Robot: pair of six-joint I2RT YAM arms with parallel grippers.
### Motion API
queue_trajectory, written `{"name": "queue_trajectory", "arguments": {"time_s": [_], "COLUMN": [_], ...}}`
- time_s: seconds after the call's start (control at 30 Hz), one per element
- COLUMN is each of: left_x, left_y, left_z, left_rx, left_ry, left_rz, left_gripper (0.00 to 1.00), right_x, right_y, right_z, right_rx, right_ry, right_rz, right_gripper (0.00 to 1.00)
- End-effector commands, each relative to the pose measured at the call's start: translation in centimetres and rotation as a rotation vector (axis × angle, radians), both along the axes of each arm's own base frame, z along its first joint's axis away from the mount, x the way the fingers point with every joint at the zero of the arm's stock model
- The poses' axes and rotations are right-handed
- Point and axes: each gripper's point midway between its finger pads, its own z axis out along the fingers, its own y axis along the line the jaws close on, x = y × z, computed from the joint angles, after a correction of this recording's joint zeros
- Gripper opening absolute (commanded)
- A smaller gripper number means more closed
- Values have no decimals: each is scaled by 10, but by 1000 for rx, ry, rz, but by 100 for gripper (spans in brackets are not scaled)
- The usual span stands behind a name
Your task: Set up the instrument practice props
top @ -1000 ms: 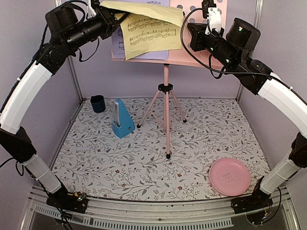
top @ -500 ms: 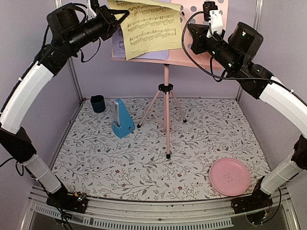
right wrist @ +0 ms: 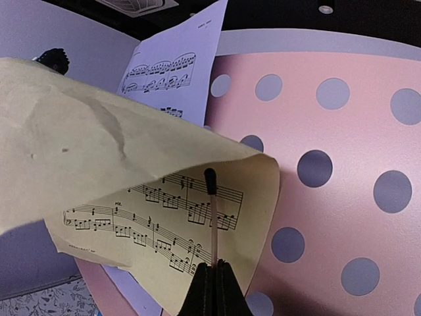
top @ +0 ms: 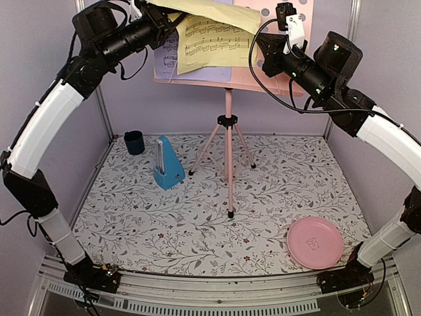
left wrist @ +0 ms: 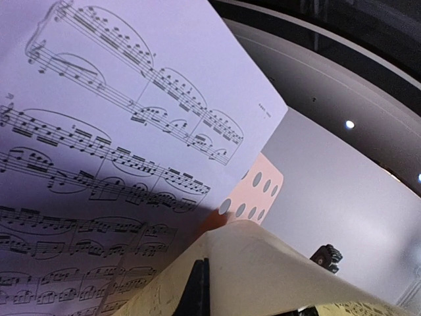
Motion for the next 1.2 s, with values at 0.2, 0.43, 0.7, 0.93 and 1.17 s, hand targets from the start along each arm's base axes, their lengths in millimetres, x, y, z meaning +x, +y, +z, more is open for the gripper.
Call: {"name": "queue_trajectory", "arguments": {"time_s": [0.2, 0.43, 0.7, 0.93, 1.17], "left_x": [-11, -15, -11, -4, 0], "left_y": [-51, -67, -82, -86, -90], "left_z": [-13, -17, -19, -25, -29], "left_rx": [74, 88, 115, 138, 147], "left_ry": [-23, -40, -76, -81, -77], "left_rz": [-115, -147, -163, -144, -146], "left_gripper": [0, 0, 0, 0, 0], "right_x": [-7, -9, -19, -25, -26], "right_y": [0, 0, -1, 3, 7], "right_z": [12, 13, 15, 15, 14], "right_rx": [4, 6, 5, -13, -34], "right_ry": [-32, -37, -62, -82, -90], "right_rz": [25, 34, 67, 97, 114], "right_gripper": [0, 0, 0, 0, 0]}}
